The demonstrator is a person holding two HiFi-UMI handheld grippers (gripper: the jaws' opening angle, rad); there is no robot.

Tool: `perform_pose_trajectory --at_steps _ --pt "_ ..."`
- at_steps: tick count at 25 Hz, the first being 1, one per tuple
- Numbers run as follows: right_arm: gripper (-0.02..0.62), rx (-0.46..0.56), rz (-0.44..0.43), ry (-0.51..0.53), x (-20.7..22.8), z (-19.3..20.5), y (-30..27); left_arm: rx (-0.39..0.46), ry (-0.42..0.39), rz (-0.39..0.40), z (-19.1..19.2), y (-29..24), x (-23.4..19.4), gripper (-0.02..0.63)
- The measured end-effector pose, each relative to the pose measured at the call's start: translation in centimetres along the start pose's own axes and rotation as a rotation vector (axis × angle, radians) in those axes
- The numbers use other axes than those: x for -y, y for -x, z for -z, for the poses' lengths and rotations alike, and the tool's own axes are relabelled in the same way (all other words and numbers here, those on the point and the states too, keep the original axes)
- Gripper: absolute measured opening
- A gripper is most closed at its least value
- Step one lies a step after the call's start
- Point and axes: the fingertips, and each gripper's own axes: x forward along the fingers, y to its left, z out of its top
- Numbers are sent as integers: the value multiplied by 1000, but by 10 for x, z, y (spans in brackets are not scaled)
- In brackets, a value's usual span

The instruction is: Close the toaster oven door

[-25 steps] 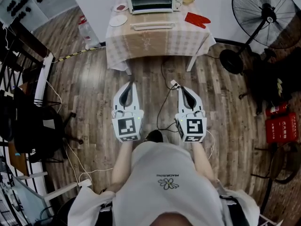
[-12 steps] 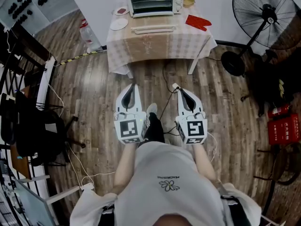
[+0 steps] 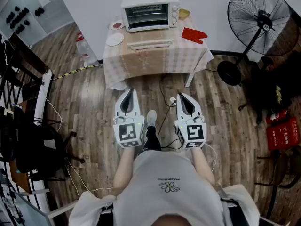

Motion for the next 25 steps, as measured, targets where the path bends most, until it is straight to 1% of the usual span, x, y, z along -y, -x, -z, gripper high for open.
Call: perform_pose_trajectory --at_steps 7,11,16,19,21,23,25 --pt "9 -58 -15 -41 14 12 -58 -7 46 -18 14 -63 -29 15" --pt "9 -57 -15 -51 31 2 -105 11 57 -4 12 -114 -47 15" --pt "9 -64 -2 -59 51 -15 -182 25 47 4 3 -185 -74 15" --pt "9 -70 8 -119 60 -20 -230 27 40 7 3 -225 -92 15" --pt "9 -66 5 -146 61 -23 -262 26 53 2 7 -251 -107 15" --pt "9 -57 1 -140 64 -28 -294 28 67 1 12 -279 -122 15" --pt "9 -48 7 -129 70 -33 -326 28 60 13 15 -309 -136 15"
